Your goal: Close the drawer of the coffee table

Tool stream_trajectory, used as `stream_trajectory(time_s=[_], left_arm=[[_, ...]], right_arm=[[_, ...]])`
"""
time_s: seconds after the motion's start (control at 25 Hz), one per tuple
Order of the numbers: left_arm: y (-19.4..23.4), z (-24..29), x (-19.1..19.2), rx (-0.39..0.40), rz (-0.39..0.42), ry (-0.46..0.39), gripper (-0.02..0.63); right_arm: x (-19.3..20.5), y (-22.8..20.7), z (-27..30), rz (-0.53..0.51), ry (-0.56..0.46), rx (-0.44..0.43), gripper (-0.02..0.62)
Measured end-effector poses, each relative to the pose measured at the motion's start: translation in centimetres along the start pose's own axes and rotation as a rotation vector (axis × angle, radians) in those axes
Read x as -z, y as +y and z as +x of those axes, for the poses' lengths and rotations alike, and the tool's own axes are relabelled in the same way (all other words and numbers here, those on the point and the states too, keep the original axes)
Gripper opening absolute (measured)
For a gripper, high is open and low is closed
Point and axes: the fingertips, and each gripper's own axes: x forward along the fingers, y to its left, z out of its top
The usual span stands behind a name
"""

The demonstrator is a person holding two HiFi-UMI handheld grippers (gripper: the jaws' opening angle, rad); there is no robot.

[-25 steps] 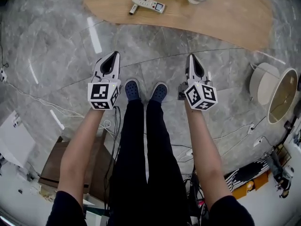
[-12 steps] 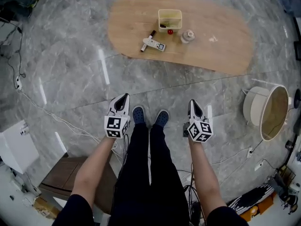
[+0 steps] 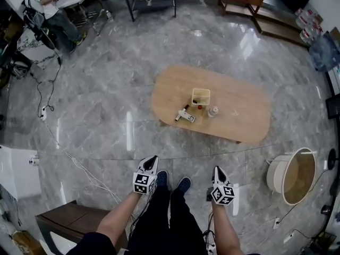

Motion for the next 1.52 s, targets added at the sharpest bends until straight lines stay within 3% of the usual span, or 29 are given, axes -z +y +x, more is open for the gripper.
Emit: stream_trajectory(time_s=[0.08, 0.2, 0.48, 0.68, 0.88, 1.08, 1.52], left_arm=[[0.1, -1.5, -2.2, -0.003, 0.042, -0.030, 0.025], [0.5, -3.5, -5.1, -0.013, 0.038, -0.073, 0.025], [-0.1, -7.9, -8.8, -0.023, 0.023, -0.154, 0.025], [-2.1, -9.9, -11.1, 0.003, 0.085, -0.175, 0.025], [-1.9, -12.4, -12.7, -0.034, 0.018, -0.239, 0.025], [-1.5, -13.6, -13.0, -0.032, 0.057, -0.263, 0.025], [-0.3, -13.4, -13.7, -0.057, 0.026, -0.276, 0.025]], right_arm=[[-1.7, 1.1, -1.0, -0.013, -0.014, -0.017, 0.026], [-3.9, 2.4, -3.0, -0.034, -0.041, -0.035, 0.026], [-7.2, 3.9, -6.6, -0.085, -0.096, -0.053, 0.026], [-9.7, 4.7, -9.9, -0.083, -0.140, -0.038, 0.026], [-11.3, 6.5, -11.5, -0.116, -0.163, -0.067, 0.026], [-11.1, 6.9, -11.6, -0.108, -0.190, -0.049, 0.026], [-12.1, 7.8, -10.5, -0.147, -0.202, -0.069, 0.026]])
